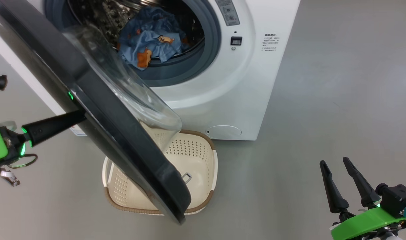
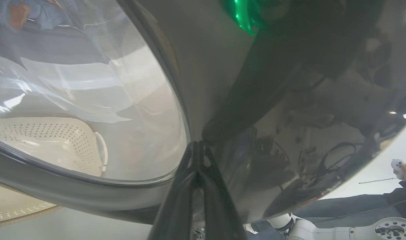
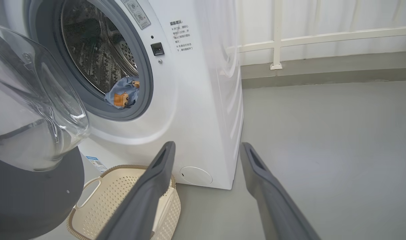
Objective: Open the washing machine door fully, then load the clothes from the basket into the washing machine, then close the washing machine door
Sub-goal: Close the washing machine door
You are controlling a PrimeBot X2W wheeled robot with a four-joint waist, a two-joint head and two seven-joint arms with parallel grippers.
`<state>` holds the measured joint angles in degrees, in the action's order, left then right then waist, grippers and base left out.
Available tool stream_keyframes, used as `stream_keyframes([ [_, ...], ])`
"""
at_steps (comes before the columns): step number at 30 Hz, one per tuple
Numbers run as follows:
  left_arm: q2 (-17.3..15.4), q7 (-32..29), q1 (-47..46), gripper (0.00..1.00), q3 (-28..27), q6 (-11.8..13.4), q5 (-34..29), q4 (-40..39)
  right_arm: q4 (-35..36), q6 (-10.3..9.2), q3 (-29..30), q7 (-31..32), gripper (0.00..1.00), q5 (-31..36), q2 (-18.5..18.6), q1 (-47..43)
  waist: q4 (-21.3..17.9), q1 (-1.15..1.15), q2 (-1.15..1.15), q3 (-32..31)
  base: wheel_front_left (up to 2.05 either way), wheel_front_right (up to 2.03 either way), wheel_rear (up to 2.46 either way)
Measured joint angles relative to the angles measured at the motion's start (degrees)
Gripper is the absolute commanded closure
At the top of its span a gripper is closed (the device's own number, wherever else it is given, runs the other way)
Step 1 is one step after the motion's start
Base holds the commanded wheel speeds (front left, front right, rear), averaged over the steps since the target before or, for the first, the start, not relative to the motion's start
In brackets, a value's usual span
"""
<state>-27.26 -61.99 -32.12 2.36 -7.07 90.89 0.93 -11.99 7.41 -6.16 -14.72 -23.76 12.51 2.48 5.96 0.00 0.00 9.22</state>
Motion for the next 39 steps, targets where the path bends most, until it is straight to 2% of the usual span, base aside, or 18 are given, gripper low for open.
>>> stream_keyframes([
  [8,0.2,1.4,1.0,1.0,-1.0,0.0,-0.5,0.7,0.0,0.0,0.1,0.0,0.0,0.0,-0.2,0.0,0.0,0.0,0.0,-0.9,0.0,0.0,0.0],
  [21,0.1,6.5,10.3,1.0,-3.2,-0.3,-3.2,1.0,0.0,0.0,0.0,0.0,0.0,0.0,0.0,-1.1,2.3,0.0,0.0,-2.5,0.0,0.0,0.0],
  [22,0.1,7.2,10.9,0.85,-3.4,-0.3,-3.4,1.1,0.0,0.0,0.0,0.0,0.0,0.0,0.0,-1.1,2.4,0.0,0.0,-2.5,0.0,0.0,0.0],
  [23,0.1,7.8,11.5,0.8,-3.5,-0.2,-3.6,1.3,0.0,0.0,0.0,0.0,0.0,0.0,0.1,-1.1,2.5,0.0,0.0,-2.5,0.0,0.0,0.0],
  [24,0.1,8.5,12.1,0.71,-3.5,-0.3,-3.8,1.3,0.1,0.0,0.0,0.0,0.0,0.0,0.1,-1.1,2.5,0.0,0.0,-2.4,0.0,0.0,0.0],
  [25,0.2,9.3,12.6,0.55,-3.6,-0.2,-4.0,1.5,0.1,0.0,-0.1,0.0,0.0,0.0,0.1,-1.1,2.6,0.0,0.0,-2.4,0.0,0.0,0.0],
  [26,0.2,10.0,13.3,0.49,-3.6,-0.3,-4.0,1.6,0.1,0.0,-0.1,0.0,0.0,0.0,0.1,-1.1,2.6,0.0,0.0,-2.3,0.0,0.0,0.0],
  [29,0.9,13.1,15.9,0.0,-3.9,-0.3,-4.1,2.1,0.1,0.0,-0.1,0.0,0.0,0.0,0.2,-1.1,2.5,0.0,0.0,-2.0,0.0,0.0,0.0],
  [39,2.4,24.8,21.0,0.0,-2.8,-0.3,-7.1,4.2,0.1,0.0,-0.1,0.0,0.0,0.0,0.2,-1.0,2.0,0.0,0.0,-1.2,0.0,0.0,0.0],
])
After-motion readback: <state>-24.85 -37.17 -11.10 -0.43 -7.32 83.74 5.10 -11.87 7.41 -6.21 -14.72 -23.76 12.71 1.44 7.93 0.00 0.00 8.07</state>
